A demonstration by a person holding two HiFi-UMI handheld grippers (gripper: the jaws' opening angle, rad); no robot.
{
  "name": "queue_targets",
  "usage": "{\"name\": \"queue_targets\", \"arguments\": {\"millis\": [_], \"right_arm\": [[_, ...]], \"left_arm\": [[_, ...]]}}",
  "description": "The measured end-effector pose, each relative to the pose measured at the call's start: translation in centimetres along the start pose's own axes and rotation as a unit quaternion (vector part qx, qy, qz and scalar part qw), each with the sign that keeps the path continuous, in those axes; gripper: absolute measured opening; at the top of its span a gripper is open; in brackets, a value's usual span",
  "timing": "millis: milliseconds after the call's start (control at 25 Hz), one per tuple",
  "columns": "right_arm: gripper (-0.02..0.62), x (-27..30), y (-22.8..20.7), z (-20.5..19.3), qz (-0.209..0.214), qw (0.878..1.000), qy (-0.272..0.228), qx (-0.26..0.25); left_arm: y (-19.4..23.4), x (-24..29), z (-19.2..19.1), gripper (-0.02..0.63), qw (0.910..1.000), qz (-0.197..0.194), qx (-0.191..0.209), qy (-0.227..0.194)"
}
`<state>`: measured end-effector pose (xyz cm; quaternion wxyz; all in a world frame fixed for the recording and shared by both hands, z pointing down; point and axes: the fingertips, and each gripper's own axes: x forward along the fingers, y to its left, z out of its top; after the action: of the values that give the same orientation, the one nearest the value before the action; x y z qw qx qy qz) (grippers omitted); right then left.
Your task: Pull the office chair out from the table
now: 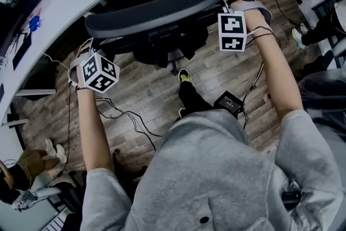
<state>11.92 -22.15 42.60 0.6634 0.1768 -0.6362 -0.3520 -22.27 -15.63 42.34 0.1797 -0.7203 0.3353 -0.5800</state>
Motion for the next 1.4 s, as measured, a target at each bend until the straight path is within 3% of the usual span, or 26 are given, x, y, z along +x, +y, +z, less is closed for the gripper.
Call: {"name": "queue_targets", "arguments": {"millis": [680, 1280, 1400], "right_arm": [[0.109, -1.1, 1.3, -0.2, 0.005, 1.000, -0.003, -0.002], [0.113, -6.9, 7.2, -2.2, -0.013, 1.000, 0.000, 0.003], [0.130, -7.6, 7.6, -2.2, -0.035, 0.999, -0.015, 0.017]], "left_arm": [[-1.5, -1.2, 0.6, 0.130, 1.0000, 0.002, 0.000, 0.003], [-7.6, -6.1, 3.2, 0.133, 0.9999, 0.008, 0.002, -0.007], [-8.4, -6.8, 3.7, 0.141, 0.9998, 0.010, -0.010, -0.012]]}}
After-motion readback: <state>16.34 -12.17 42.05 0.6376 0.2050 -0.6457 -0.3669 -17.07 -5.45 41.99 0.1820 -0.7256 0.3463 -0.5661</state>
